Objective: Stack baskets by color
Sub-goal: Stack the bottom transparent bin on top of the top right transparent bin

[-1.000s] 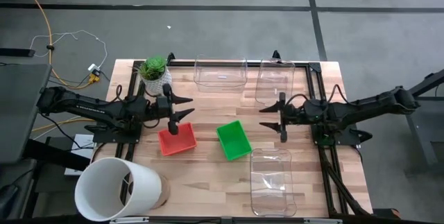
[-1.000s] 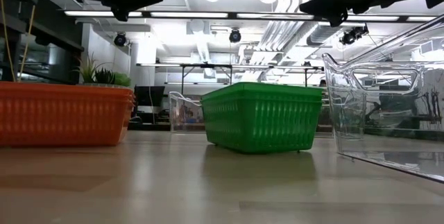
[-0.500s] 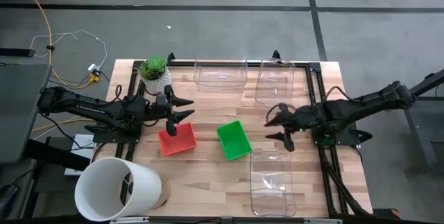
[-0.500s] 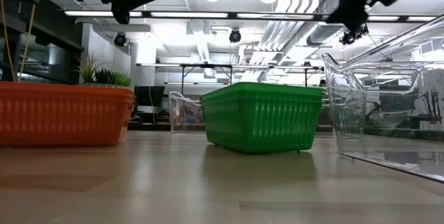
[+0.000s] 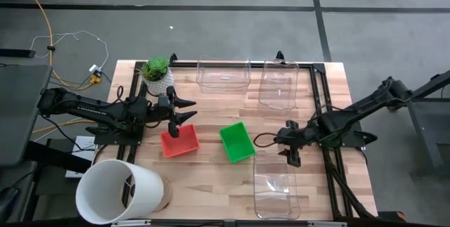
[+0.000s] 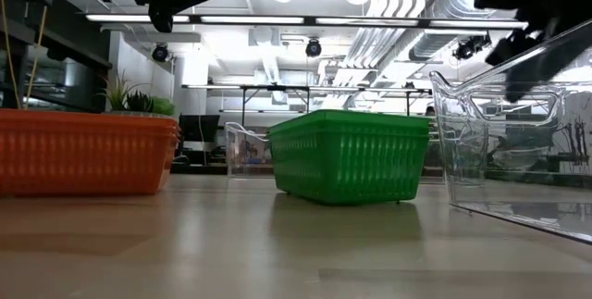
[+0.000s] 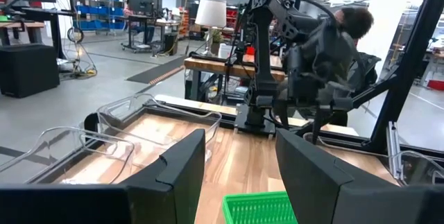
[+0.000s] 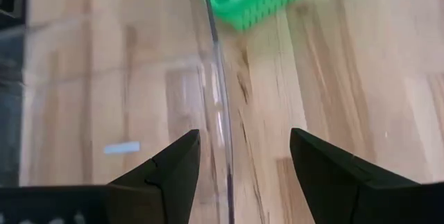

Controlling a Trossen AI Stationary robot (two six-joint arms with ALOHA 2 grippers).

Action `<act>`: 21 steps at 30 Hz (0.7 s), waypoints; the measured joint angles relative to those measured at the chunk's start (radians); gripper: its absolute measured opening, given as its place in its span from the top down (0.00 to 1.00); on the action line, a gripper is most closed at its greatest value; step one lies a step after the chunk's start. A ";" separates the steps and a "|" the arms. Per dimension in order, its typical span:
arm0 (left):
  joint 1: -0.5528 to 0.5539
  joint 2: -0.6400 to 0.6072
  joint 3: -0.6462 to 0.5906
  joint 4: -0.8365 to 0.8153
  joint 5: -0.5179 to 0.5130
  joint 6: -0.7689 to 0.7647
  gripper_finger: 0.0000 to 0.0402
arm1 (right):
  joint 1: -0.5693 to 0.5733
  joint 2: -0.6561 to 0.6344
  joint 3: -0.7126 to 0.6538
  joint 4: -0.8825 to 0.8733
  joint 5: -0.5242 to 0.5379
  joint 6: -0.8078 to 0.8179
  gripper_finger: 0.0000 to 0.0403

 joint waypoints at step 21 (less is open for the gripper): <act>0.000 0.000 0.000 0.000 0.000 0.002 0.59 | 0.001 0.170 -0.001 -0.061 -0.128 0.036 0.57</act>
